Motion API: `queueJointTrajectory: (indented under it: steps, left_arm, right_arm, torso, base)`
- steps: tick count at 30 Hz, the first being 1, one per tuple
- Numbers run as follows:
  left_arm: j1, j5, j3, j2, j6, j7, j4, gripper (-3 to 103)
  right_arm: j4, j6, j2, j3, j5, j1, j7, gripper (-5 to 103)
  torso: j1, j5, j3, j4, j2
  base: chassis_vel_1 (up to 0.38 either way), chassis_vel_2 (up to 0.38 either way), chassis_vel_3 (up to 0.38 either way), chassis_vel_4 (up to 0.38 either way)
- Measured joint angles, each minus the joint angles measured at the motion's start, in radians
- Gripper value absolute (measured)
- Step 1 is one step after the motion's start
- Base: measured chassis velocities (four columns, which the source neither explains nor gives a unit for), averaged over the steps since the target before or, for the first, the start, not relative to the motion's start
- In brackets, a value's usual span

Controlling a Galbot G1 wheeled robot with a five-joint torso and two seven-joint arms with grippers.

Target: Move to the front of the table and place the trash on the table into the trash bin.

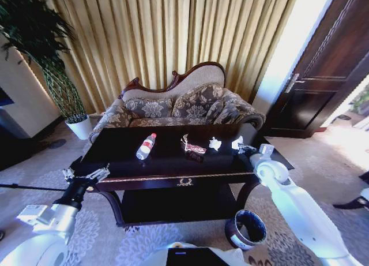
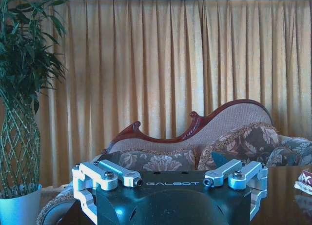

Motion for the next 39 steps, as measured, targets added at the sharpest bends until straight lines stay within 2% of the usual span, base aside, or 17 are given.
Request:
queueJointTrajectory:
  steps: [3,4,8,16,18,25,39]
  left_arm:
    - [-0.006,-0.001,0.000,0.001,0.000,0.000,0.000,100]
    - [-0.008,-0.002,0.001,0.001,0.000,0.000,0.000,100]
    - [-0.009,-0.002,0.002,-0.003,0.000,0.000,0.000,100]
    - [-0.010,-0.005,0.002,-0.007,-0.002,0.000,0.003,100]
    - [-0.010,-0.006,0.001,-0.007,-0.003,0.001,0.005,100]
    - [-0.011,-0.008,0.003,-0.007,-0.005,0.001,0.004,100]
    - [-0.015,-0.020,0.010,-0.005,-0.008,0.003,0.004,100]
  right_arm:
    - [0.065,0.024,0.001,0.021,0.003,-0.043,-0.007,0]
    - [0.147,0.044,0.007,0.045,0.003,-0.099,-0.012,0]
    - [0.259,0.057,0.026,0.076,-0.006,-0.173,-0.012,0]
    - [0.430,0.064,0.085,0.102,-0.114,-0.303,-0.006,0]
    - [0.486,0.064,0.122,0.112,-0.159,-0.381,-0.006,0]
    - [0.500,0.081,0.186,0.135,-0.293,-0.478,0.001,0]
    - [0.533,0.100,0.245,0.158,-0.331,-0.548,0.008,0]
  torso:
    - [0.000,-0.0005,0.000,0.0000,0.000]
    - [0.000,-0.0002,0.000,-0.0003,0.000]
    - [0.000,-0.0003,0.000,-0.0001,0.000]
    - [0.000,-0.0004,0.000,0.0001,0.000]
    - [0.000,-0.0004,0.000,-0.0001,0.000]
    - [0.000,-0.0003,0.000,-0.0001,0.000]
    - [-0.001,-0.0003,0.000,0.0000,0.000]
  base:
    - [0.000,0.000,0.000,0.000]
    - [0.000,0.000,0.000,0.000]
    - [0.000,0.000,0.000,0.000]
    - [0.000,0.000,0.000,0.000]
    - [0.000,0.000,0.000,0.000]
    - [0.007,-0.006,-0.003,0.009]
    - [0.142,-0.137,-0.143,0.143]
